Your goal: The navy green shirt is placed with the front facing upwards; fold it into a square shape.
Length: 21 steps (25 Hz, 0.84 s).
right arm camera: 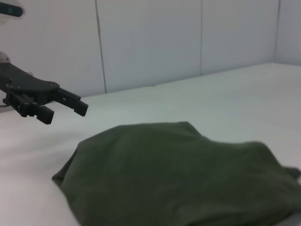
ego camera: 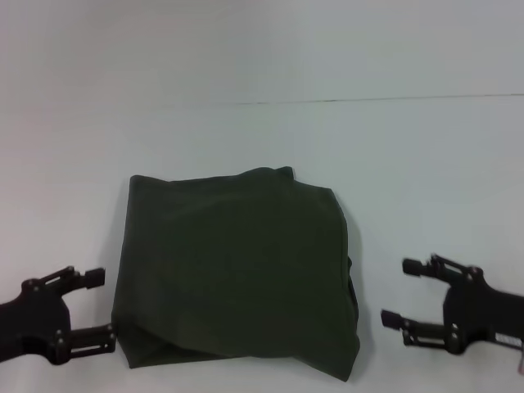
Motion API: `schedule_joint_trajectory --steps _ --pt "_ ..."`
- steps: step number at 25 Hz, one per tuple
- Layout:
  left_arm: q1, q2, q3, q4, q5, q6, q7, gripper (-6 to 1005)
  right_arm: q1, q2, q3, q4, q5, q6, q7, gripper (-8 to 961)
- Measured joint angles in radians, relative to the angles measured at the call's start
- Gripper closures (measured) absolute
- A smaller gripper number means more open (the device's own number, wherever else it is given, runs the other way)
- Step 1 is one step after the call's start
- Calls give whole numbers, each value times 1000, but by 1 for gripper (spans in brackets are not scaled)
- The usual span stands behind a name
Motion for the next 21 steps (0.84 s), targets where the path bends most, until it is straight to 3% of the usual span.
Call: schedule_joint_trajectory --steps 6,21 --pt "13 -2 -2 -45 24 -38 36 82 -56 3 1 27 0 2 -42 36" --pt "9 2 -14 -66 24 -55 66 82 -59 1 5 31 0 1 -48 36"
